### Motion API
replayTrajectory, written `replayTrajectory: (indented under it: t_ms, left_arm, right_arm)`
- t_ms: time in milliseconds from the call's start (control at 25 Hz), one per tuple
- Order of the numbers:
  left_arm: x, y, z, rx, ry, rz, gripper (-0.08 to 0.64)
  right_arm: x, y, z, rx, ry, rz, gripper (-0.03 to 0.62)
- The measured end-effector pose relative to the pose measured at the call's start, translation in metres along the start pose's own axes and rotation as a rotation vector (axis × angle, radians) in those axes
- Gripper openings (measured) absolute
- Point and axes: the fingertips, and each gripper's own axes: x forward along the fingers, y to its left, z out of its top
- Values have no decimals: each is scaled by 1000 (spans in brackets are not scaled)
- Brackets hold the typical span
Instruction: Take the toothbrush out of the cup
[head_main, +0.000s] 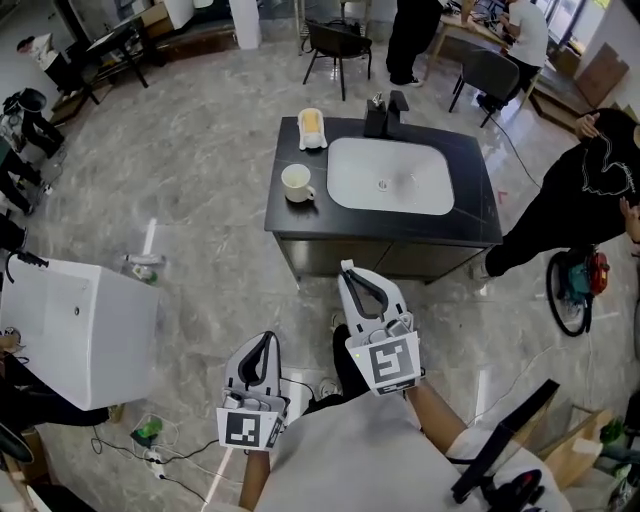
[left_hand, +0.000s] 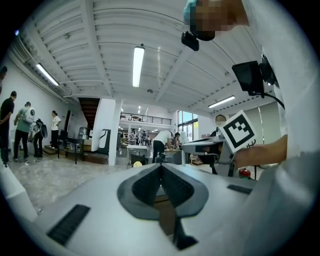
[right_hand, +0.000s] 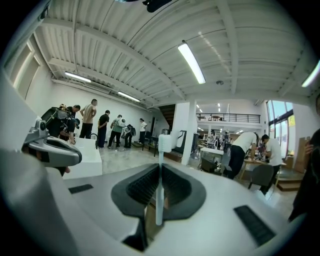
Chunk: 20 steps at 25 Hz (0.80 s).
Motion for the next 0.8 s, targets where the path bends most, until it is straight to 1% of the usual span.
replayTrajectory:
  t_ms: [80, 240, 480, 520, 640, 800]
  left_arm:
    - [-11, -5, -1, -4, -3, -6, 3]
    - [-21, -12, 1, 1, -21, -20, 3]
    - [-16, -16, 6, 5, -29, -36, 3]
    - [-15, -17, 7, 7, -31, -38, 3]
    - [-13, -18, 9, 8, -35, -43, 3]
    - [-9, -20, 9, 9, -37, -53, 3]
  right_arm:
    - [-10, 9, -3, -1, 4, -3, 23]
    - [-21, 15, -1, -28, -3, -28, 23]
    - [-24, 4, 11, -86, -29, -51, 23]
    - [-24, 3, 11, -82, -28, -50, 23]
    - [-28, 5, 4, -17, -13, -59, 23]
    - [-27, 2, -2, -17, 2, -67, 23]
